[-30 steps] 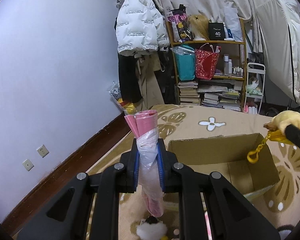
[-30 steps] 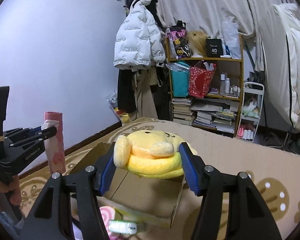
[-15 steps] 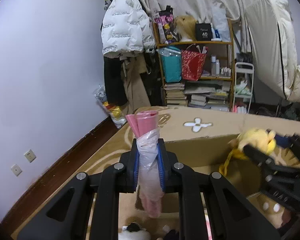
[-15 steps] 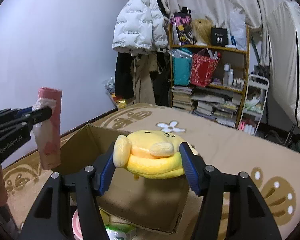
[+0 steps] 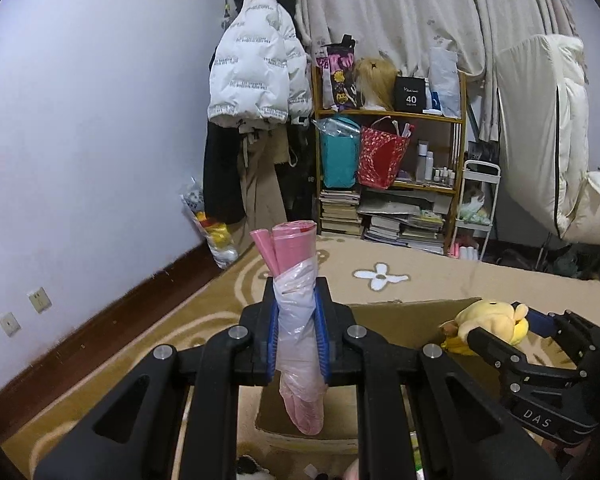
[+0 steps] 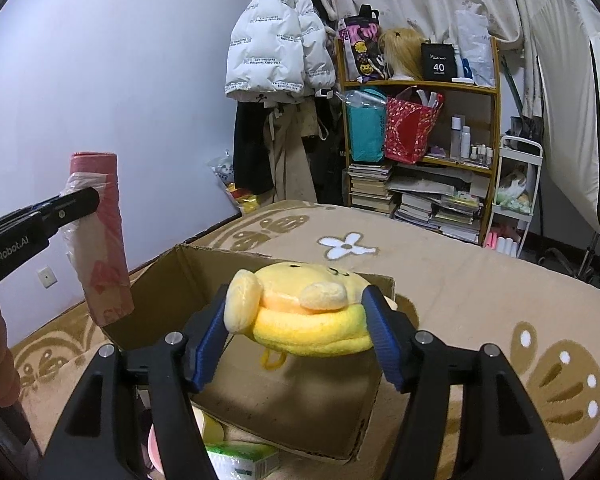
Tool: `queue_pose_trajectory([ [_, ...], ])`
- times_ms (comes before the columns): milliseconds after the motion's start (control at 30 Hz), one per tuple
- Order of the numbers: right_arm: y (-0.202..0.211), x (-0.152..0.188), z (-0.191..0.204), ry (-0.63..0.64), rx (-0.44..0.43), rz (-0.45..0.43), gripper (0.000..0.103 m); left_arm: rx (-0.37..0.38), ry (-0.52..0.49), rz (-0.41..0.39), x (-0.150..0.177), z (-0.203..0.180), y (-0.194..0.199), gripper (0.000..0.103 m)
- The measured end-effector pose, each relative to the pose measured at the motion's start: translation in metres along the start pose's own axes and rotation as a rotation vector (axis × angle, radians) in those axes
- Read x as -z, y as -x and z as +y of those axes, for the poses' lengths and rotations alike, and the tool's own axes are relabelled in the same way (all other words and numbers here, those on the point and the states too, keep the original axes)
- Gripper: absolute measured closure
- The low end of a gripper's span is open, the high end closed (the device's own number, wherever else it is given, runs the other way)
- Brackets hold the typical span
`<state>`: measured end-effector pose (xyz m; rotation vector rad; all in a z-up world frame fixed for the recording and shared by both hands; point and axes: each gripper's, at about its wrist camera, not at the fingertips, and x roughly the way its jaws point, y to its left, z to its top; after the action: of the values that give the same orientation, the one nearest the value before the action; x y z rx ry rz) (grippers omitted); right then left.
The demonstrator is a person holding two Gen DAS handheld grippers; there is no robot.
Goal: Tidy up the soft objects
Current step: 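Open both tools to drop the pink and yellow plushes into the box, then move the left tool to the white pompom toy while the right tool approaches the green tissue pack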
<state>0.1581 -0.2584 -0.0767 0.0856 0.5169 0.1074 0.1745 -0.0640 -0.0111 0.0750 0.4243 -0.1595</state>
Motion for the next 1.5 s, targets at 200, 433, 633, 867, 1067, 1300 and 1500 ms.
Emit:
queue_pose_trajectory([
  [200,0.000,0.001,0.004,0.010,-0.008,0.002,0.033,0.070,0.069,0.021,0.001,0.009,-0.005,0.088],
  [433,-0.005,0.004,0.003,0.002,-0.014,0.023,0.029,-0.007,0.026,0.068,0.010,0.004,-0.017,0.084],
  [633,-0.002,0.004,0.003,0.007,-0.002,0.014,0.014,-0.039,-0.003,0.094,0.017,0.000,-0.017,0.049],
  [867,0.009,0.003,0.000,-0.032,0.000,0.026,0.000,-0.103,0.036,0.109,0.017,0.011,-0.007,0.008],
  [1067,0.025,0.005,0.007,-0.042,-0.003,0.038,0.000,-0.087,0.081,0.147,0.015,0.030,0.010,0.000],
  [1300,0.054,0.000,0.025,-0.005,0.024,0.006,0.000,-0.095,0.015,0.165,0.014,0.037,0.040,0.000],
  [1500,0.072,0.001,0.034,-0.006,0.055,0.001,0.000,-0.105,0.024,0.200,0.018,0.048,0.062,0.000],
])
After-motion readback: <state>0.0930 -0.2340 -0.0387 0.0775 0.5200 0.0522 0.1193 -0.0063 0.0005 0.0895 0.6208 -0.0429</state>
